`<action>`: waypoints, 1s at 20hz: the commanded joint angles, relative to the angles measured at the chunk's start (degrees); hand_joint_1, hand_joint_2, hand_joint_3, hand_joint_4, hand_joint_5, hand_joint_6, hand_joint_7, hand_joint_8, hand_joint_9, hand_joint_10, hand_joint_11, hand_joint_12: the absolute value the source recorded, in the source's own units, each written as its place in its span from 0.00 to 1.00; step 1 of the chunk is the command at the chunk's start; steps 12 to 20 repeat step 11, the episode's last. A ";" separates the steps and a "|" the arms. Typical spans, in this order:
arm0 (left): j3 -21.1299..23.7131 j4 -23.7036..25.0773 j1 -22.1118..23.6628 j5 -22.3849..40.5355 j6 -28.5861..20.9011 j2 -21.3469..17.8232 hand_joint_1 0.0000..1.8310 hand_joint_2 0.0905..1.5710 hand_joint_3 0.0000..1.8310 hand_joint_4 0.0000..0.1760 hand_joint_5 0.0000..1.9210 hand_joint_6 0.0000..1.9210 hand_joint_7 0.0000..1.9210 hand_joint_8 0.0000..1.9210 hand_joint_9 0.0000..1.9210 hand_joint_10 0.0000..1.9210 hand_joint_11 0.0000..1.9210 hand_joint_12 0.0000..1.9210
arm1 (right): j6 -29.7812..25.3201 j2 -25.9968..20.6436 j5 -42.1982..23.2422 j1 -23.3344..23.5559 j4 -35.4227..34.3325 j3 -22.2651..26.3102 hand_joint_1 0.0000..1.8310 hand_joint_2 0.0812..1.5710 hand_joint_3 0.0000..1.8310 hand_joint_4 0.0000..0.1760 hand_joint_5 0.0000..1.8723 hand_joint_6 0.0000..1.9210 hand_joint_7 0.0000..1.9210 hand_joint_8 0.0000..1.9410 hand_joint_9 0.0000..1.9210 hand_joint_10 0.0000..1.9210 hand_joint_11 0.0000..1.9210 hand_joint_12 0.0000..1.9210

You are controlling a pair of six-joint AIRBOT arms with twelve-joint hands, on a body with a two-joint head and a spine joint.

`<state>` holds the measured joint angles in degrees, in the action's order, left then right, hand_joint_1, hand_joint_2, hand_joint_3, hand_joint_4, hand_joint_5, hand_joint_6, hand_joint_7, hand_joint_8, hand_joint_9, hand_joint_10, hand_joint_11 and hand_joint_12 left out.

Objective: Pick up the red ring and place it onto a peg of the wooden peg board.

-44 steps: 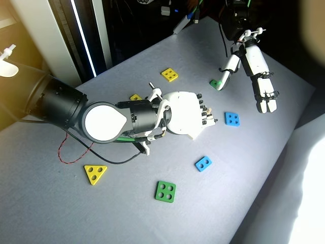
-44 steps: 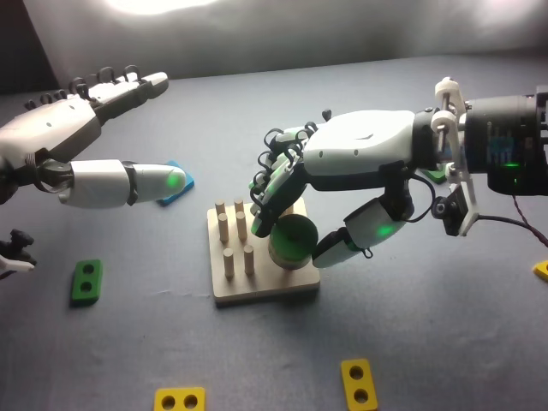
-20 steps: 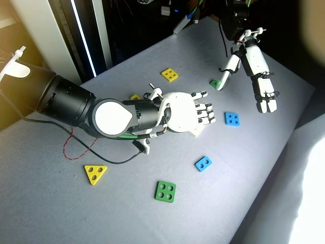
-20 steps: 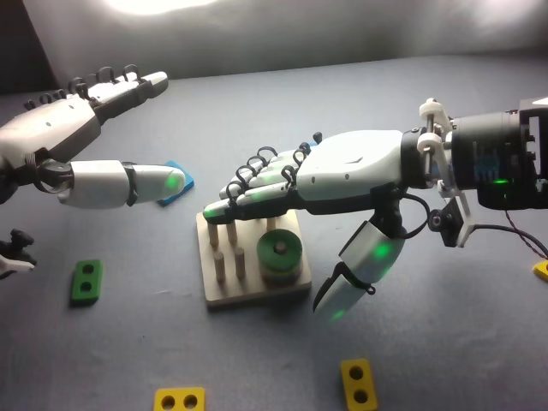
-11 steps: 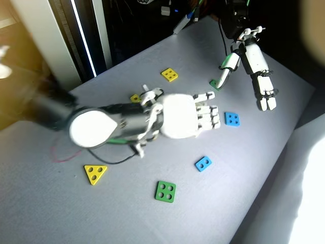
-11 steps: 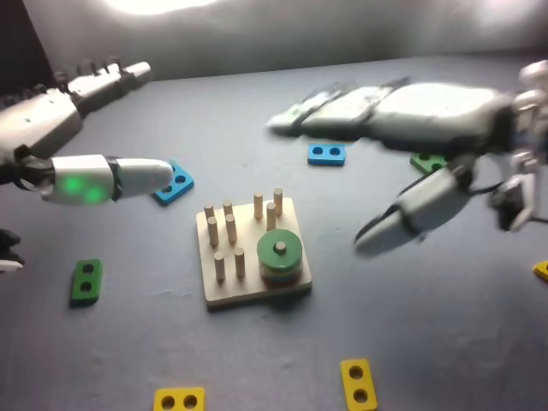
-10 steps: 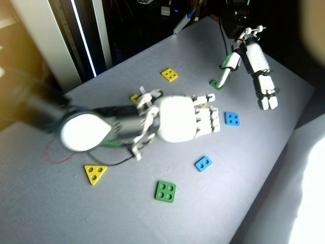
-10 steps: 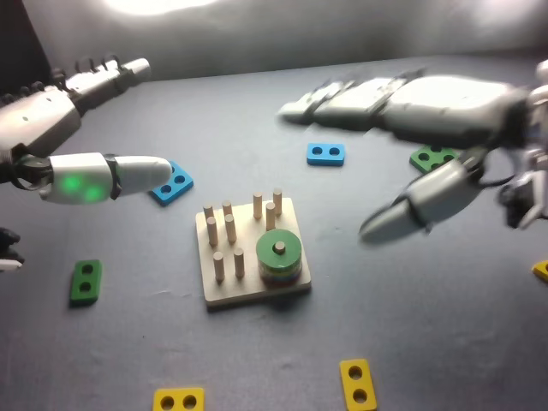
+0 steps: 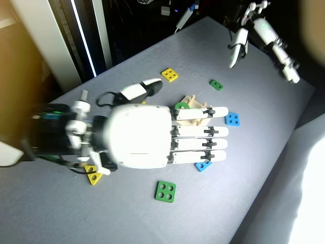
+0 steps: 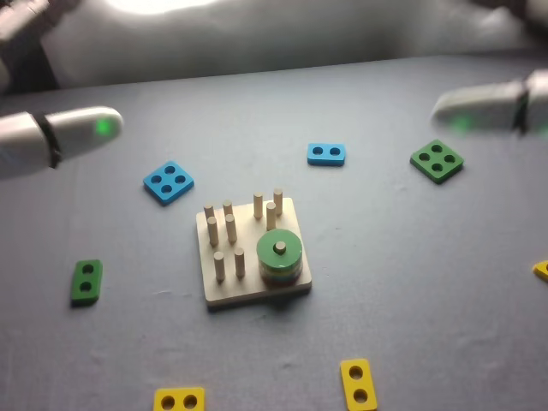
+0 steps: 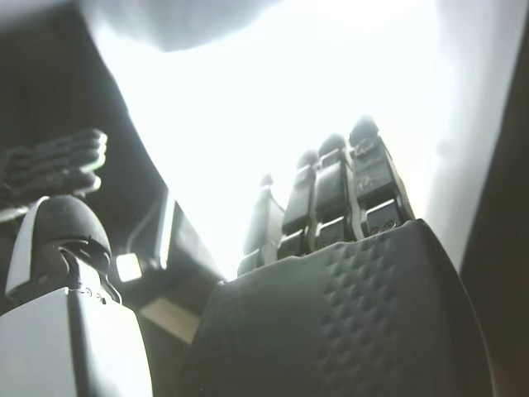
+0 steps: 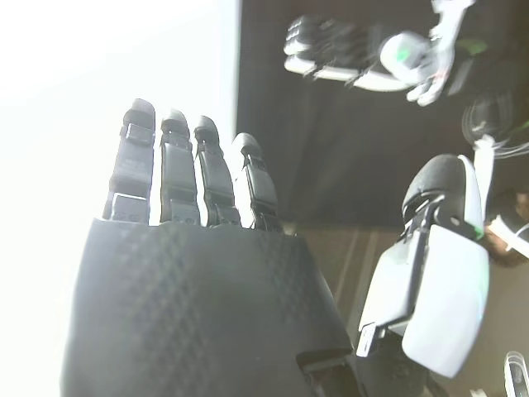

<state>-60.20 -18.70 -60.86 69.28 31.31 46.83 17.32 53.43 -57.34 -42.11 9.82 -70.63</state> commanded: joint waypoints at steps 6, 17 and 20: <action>4.94 -0.96 -2.95 22.20 0.27 -6.66 0.24 0.70 0.00 0.82 0.03 0.01 0.03 0.01 0.03 0.01 0.02 0.01 | 4.57 -5.98 -18.34 0.29 -6.43 4.04 0.24 0.65 0.03 0.80 0.00 0.00 0.00 0.00 0.00 0.00 0.00 0.00; 7.61 0.68 -3.04 26.60 1.98 -10.21 0.13 0.79 0.01 0.03 0.04 0.00 0.09 0.00 0.12 0.00 0.00 0.37 | 8.22 -10.59 -23.18 1.47 -7.12 7.07 0.15 0.73 0.01 0.67 0.04 0.00 0.08 0.00 0.08 0.00 0.00 0.15; 7.61 0.68 -3.04 26.60 1.98 -10.21 0.13 0.79 0.01 0.03 0.04 0.00 0.09 0.00 0.12 0.00 0.00 0.37 | 8.22 -10.59 -23.18 1.47 -7.12 7.07 0.15 0.73 0.01 0.67 0.04 0.00 0.08 0.00 0.08 0.00 0.00 0.15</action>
